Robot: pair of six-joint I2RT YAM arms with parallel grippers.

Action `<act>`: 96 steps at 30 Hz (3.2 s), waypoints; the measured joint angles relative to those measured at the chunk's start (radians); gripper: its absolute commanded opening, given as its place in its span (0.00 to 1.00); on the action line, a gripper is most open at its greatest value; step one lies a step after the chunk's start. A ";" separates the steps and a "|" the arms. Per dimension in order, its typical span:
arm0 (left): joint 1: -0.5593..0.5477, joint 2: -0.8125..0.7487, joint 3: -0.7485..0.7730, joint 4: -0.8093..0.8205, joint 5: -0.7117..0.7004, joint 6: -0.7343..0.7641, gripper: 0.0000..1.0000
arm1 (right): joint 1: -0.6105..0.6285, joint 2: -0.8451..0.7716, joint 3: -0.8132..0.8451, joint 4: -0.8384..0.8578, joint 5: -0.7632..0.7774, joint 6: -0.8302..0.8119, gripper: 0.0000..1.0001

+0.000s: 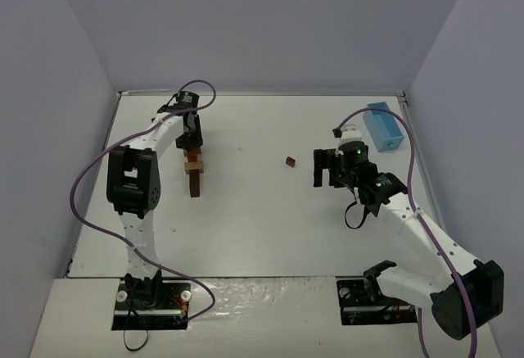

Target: Build the wood block tower

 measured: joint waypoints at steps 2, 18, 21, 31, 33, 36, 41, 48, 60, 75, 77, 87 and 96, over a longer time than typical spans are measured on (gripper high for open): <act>0.000 0.000 -0.001 0.001 0.000 0.000 0.12 | 0.000 0.000 0.000 0.000 0.000 0.000 1.00; 0.002 -0.001 -0.004 0.002 0.000 0.007 0.42 | 0.000 0.000 0.000 0.000 -0.008 0.000 1.00; 0.004 -0.001 -0.004 0.003 0.001 0.014 0.48 | 0.000 0.000 0.000 0.000 -0.009 0.000 1.00; 0.013 -0.014 -0.005 0.002 0.001 0.022 0.60 | 0.000 0.000 0.000 0.000 -0.023 0.000 1.00; 0.013 -0.033 -0.005 0.001 0.004 0.022 0.63 | 0.000 0.000 0.000 0.000 -0.030 0.000 1.00; 0.013 -0.090 -0.005 -0.004 0.010 0.024 0.68 | 0.000 0.017 0.002 0.002 -0.042 -0.001 0.99; 0.013 -0.244 -0.006 -0.014 0.030 0.035 0.69 | 0.000 0.136 0.052 0.009 -0.077 -0.016 0.95; 0.014 -0.538 -0.129 -0.013 0.133 0.061 0.69 | 0.000 0.415 0.240 0.055 -0.170 -0.067 0.80; 0.014 -0.749 -0.424 -0.142 0.231 0.092 0.70 | 0.000 0.785 0.393 0.138 -0.256 -0.183 0.62; 0.014 -0.919 -0.496 -0.259 0.233 0.112 0.69 | 0.011 0.959 0.510 0.186 -0.247 -0.297 0.28; 0.014 -0.925 -0.496 -0.268 0.233 0.112 0.69 | 0.027 0.959 0.510 0.188 -0.228 -0.302 0.20; 0.014 -0.953 -0.496 -0.279 0.219 0.109 0.69 | 0.282 0.925 0.439 0.231 0.062 -0.292 0.00; 0.014 -0.987 -0.568 -0.283 0.186 0.089 0.70 | 0.542 0.912 0.373 0.270 0.350 -0.154 0.41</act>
